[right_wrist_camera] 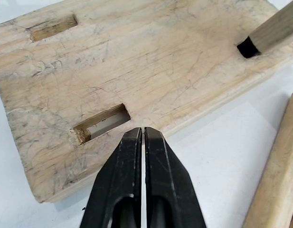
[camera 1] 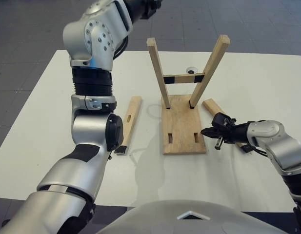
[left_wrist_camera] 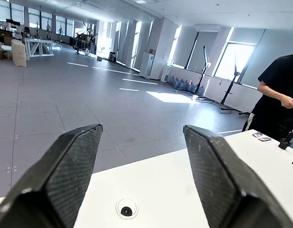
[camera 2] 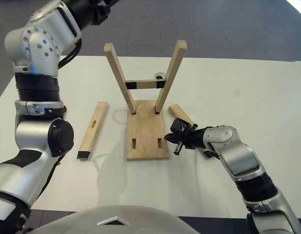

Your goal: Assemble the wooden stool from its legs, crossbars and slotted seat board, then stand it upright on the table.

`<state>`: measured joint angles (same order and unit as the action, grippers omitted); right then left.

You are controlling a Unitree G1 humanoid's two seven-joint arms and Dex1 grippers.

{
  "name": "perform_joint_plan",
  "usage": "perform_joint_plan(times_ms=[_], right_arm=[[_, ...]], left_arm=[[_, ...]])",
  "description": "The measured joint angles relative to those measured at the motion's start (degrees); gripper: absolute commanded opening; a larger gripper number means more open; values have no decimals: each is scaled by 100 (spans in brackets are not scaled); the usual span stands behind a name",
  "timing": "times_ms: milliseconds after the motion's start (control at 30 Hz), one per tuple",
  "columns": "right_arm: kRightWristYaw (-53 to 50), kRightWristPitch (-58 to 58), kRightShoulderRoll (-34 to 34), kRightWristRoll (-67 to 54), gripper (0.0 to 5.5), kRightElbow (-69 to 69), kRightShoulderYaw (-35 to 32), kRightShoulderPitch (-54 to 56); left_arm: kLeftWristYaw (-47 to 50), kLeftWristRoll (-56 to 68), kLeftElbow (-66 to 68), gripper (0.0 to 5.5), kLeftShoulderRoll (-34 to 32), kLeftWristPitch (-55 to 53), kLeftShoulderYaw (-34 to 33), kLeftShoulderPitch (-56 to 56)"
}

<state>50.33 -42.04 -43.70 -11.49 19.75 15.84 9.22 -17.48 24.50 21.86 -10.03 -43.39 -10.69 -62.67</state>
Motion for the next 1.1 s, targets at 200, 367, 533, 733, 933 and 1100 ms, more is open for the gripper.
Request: perform_joint_plan(times_ms=[200, 367, 533, 733, 933, 1100], right_arm=[[-7, 26, 11, 7, 10, -67, 22, 44], [-7, 113, 12, 52, 10, -81, 115, 60], [-6, 132, 10, 61, 10, -78, 126, 47], [-77, 160, 14, 69, 10, -49, 135, -56], [-122, 142, 10, 64, 10, 43, 102, -169], [-115, 174, 10, 58, 10, 97, 81, -193]], left_arm=[[-28, 73, 113, 318, 63, 282, -78, -1], [-121, 338, 282, 318, 30, 1074, -492, -866], [-196, 329, 524, 318, 20, 1225, -394, -814], [-380, 5, 98, 318, 410, 544, 665, 785], [-352, 104, -402, 318, 456, 381, 690, 962], [-322, 232, -616, 318, 443, 379, 383, 875]])
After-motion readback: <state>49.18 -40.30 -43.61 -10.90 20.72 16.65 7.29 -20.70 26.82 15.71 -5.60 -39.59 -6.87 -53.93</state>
